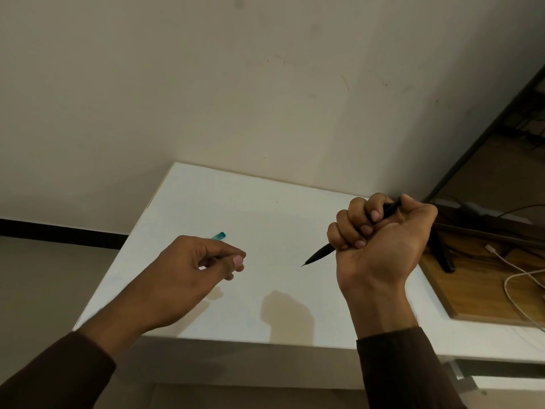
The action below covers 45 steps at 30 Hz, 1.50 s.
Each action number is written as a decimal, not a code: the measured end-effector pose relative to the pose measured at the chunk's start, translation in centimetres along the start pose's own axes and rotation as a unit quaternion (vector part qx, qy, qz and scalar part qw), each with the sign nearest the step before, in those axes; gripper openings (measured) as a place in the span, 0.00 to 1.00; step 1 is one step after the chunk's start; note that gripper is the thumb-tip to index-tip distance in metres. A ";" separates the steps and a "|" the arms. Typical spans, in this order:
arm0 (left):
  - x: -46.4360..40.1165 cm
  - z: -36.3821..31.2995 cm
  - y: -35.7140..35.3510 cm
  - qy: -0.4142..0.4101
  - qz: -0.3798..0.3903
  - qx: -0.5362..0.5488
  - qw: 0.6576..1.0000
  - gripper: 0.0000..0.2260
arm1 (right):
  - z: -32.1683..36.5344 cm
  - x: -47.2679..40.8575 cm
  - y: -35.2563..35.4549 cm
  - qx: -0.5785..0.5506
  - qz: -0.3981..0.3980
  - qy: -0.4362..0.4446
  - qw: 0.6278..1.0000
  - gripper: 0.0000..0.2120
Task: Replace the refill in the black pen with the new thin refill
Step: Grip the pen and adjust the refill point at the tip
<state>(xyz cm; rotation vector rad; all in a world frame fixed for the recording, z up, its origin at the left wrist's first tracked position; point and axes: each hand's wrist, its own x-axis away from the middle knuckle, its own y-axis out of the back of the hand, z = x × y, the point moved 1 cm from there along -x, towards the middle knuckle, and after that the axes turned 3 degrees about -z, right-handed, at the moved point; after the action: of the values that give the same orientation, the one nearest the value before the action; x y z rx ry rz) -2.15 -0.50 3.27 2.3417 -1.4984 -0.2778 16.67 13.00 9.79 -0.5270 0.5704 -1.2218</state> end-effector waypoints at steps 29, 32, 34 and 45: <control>0.4 -0.4 0.0 0.001 0.013 -0.005 1.000 0.20 | 0.2 0.1 -0.1 -0.047 -0.023 -0.002 0.999 0.22; 0.3 -0.2 0.0 -0.004 0.017 -0.003 1.000 0.18 | 0.3 0.1 0.0 -0.051 -0.019 -0.004 0.998 0.22; 0.2 0.0 -0.1 -0.008 0.019 -0.001 1.000 0.15 | 0.2 0.1 -0.1 -0.050 -0.017 -0.005 0.999 0.21; 0.9 -0.6 -0.5 -0.069 0.087 0.030 0.993 0.09 | 0.0 0.1 -0.3 -0.061 -0.015 -0.016 0.998 0.21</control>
<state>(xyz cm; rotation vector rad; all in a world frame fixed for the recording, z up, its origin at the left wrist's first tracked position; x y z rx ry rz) -1.11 -1.04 3.64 2.2582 -1.7878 -0.3592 16.51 12.80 9.95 -0.6590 0.6146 -1.2095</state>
